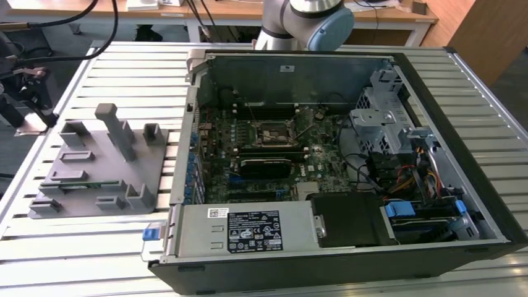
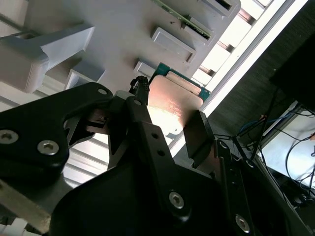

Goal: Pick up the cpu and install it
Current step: 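Pick up the cpu and move it towards the insertion slot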

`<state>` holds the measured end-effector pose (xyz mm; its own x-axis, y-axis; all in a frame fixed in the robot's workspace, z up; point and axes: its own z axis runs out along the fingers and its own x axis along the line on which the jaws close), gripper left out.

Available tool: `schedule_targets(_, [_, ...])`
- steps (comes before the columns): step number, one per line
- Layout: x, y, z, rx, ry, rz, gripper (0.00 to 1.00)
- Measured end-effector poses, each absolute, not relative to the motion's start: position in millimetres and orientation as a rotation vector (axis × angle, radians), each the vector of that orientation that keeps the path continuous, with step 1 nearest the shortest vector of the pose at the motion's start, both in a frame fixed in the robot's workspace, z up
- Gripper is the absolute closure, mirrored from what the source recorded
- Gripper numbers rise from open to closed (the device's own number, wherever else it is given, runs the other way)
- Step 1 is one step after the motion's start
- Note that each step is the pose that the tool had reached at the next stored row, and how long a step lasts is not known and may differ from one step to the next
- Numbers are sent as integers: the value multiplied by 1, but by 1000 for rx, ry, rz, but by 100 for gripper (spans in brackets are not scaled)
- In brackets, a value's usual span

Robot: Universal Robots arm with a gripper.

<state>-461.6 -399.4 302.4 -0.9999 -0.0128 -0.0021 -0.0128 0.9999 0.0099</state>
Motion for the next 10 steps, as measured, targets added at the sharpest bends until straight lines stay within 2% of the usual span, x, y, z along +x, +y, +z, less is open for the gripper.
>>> schedule_targets(10, [-462,-398,312,-20,3139,16,47])
